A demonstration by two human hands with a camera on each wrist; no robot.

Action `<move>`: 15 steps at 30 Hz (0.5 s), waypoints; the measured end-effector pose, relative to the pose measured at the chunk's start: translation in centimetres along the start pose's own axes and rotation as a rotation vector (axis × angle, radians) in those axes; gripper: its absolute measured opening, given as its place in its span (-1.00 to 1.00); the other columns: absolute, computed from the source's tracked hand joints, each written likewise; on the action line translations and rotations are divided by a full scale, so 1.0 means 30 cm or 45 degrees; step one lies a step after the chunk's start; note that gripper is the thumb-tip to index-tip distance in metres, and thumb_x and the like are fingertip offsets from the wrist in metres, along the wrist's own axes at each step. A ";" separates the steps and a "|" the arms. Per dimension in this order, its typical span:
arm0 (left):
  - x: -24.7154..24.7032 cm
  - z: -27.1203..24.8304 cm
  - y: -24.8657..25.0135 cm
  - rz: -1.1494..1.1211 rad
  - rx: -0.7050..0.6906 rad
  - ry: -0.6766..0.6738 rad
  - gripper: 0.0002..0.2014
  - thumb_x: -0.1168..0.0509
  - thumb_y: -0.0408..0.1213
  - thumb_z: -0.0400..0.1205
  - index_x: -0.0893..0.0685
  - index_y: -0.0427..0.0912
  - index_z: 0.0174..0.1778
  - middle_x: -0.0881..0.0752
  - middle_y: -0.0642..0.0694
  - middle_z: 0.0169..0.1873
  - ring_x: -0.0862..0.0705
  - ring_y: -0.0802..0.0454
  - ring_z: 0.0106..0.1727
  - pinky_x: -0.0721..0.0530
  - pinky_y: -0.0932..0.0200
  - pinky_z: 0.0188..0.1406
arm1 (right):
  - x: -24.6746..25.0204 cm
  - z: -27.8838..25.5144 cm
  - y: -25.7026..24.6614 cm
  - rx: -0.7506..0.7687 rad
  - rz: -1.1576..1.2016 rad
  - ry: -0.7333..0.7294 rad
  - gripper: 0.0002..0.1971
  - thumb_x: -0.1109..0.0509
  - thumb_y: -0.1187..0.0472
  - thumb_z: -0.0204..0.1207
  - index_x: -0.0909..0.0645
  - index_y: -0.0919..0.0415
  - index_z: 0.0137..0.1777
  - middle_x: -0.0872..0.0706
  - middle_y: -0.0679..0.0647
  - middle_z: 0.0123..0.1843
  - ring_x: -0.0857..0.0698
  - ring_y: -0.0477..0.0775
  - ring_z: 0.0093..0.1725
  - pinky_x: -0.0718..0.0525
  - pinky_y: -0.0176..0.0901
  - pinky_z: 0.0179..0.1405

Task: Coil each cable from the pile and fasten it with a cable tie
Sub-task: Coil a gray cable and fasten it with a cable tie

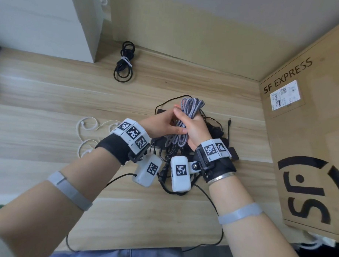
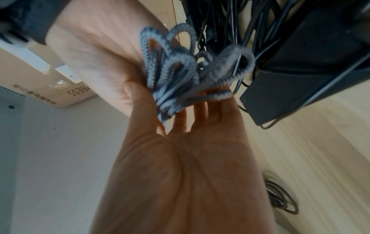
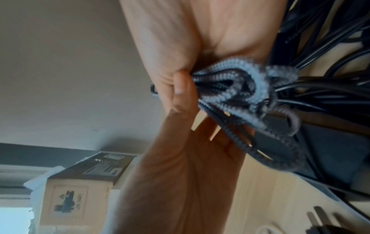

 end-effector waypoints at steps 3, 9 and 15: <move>0.015 -0.018 0.004 0.128 0.040 -0.025 -0.29 -0.29 -0.13 0.58 -0.11 -0.24 0.58 -0.38 -0.09 0.48 -0.36 0.13 0.44 -0.31 0.21 0.47 | -0.036 -0.008 -0.003 -0.045 0.002 -0.081 -0.60 -0.34 0.20 0.58 -0.44 0.29 0.38 -0.66 0.05 0.13 -0.63 0.04 0.25 -0.58 0.01 0.33; 0.068 -0.068 -0.046 0.026 0.114 0.064 -0.37 -0.26 -0.24 0.62 -0.15 -0.23 0.57 -0.48 -0.21 0.42 -0.51 -0.08 0.40 -0.45 -0.07 0.44 | -0.117 0.008 0.012 -0.088 -0.145 -0.244 -0.51 -0.20 0.04 0.64 -0.25 0.16 0.52 -0.55 0.06 0.32 -0.55 0.00 0.35 -0.47 -0.07 0.43; 0.134 -0.138 -0.074 -0.106 0.159 0.257 -0.69 -0.21 -0.42 0.60 -0.44 -0.23 0.27 -0.66 0.00 -0.26 -0.66 0.06 -0.25 -0.67 0.14 -0.15 | -0.198 0.038 0.035 -0.054 -0.381 -0.343 -0.65 -0.23 -0.09 0.60 -0.41 0.02 0.31 -0.64 0.08 0.24 -0.63 0.09 0.27 -0.57 0.09 0.37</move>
Point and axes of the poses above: each hand's wrist, its own z-axis towards the middle knuckle, its own x-axis out of the back of the hand, y = z × x, the point moved 2 cm from there along z, towards the middle knuckle
